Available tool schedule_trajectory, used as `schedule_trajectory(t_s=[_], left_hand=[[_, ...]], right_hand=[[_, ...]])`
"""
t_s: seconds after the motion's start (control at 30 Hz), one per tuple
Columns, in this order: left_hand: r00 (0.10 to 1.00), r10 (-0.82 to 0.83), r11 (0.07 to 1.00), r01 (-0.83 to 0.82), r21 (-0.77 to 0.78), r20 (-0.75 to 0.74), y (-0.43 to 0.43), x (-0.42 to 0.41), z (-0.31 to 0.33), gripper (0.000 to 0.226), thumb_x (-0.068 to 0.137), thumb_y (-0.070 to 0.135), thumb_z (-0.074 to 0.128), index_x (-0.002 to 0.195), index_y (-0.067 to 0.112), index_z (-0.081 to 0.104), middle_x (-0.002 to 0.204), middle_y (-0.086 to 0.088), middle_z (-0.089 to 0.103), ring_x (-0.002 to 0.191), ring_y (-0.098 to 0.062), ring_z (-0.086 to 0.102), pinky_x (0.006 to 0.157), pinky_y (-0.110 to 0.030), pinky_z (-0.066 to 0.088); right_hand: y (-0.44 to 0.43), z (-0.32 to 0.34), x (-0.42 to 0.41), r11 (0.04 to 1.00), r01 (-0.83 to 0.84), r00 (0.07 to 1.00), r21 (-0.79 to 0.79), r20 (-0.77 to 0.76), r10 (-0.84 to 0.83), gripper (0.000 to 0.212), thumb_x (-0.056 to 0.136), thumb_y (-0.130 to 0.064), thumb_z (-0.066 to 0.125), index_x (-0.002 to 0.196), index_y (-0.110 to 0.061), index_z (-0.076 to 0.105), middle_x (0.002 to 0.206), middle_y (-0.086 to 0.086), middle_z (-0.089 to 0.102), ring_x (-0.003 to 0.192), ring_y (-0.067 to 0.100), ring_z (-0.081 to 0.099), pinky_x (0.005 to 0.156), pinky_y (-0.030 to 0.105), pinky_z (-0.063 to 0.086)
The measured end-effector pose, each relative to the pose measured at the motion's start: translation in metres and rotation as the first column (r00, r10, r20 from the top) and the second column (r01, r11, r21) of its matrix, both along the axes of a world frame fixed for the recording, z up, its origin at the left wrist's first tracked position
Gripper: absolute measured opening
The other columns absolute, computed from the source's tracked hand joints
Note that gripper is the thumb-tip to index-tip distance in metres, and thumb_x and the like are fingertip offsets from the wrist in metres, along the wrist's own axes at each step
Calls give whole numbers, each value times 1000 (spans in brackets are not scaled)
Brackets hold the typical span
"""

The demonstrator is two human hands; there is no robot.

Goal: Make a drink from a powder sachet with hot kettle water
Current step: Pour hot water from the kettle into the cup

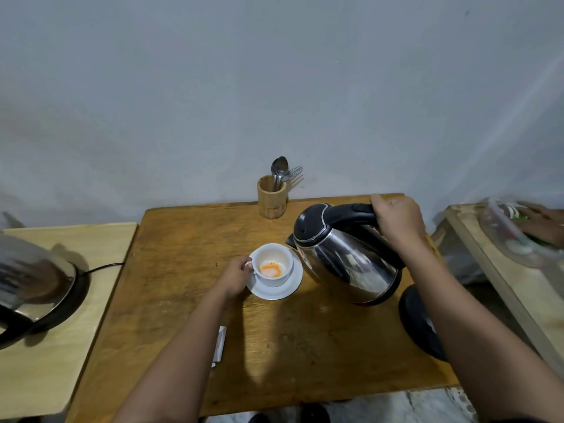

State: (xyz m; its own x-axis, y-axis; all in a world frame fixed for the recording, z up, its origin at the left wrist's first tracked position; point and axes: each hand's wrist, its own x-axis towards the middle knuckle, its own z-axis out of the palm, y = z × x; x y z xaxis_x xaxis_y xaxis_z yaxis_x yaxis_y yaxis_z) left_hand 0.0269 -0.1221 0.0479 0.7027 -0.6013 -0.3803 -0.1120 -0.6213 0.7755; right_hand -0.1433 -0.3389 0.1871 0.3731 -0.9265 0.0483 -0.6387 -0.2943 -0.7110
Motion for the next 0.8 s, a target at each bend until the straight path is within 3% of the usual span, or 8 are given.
schedule_trajectory(t_s=[0.17,0.33,0.53,0.7,0.8], left_hand=[[999,-4,1000,5,-7,34,-1,-2,4,19,97,10,38,94,15,57,95,-8,57,87,-21,49,62,-25,37],[1000,-6,1000,5,26,20,-1,-1,2,25,97,13,38,105,11,62,97,-7,57,90,-22,50,77,-29,38],[1000,-4,1000,4,20,20,-1,-1,3,30,97,12,37,114,2,61,99,-5,56,92,-21,50,79,-28,37],[1000,-7,1000,7,6,30,-1,-1,2,28,97,12,37,110,10,62,99,-4,55,92,-21,49,80,-29,37],[1000,-10,1000,10,18,25,-1,1,1,30,97,12,37,115,6,61,102,-6,57,94,-22,50,80,-29,38]], right_hand=[[5,4,2,1000,-12,1000,-29,-7,12,44,79,-32,51,44,-15,31,45,1,26,44,20,23,47,27,19],[12,9,7,998,-31,998,-60,-49,29,46,79,-31,50,41,-15,30,42,-1,26,41,20,23,46,26,20],[17,11,10,996,-58,996,-70,-68,54,47,80,-30,50,40,-16,28,41,-2,25,40,19,22,46,25,18],[20,10,13,993,-76,993,-92,-94,67,47,79,-31,50,39,-17,28,39,-2,25,39,19,23,46,24,19],[23,10,13,993,-81,992,-90,-107,71,46,79,-31,50,40,-17,29,40,-3,25,40,19,24,46,25,20]])
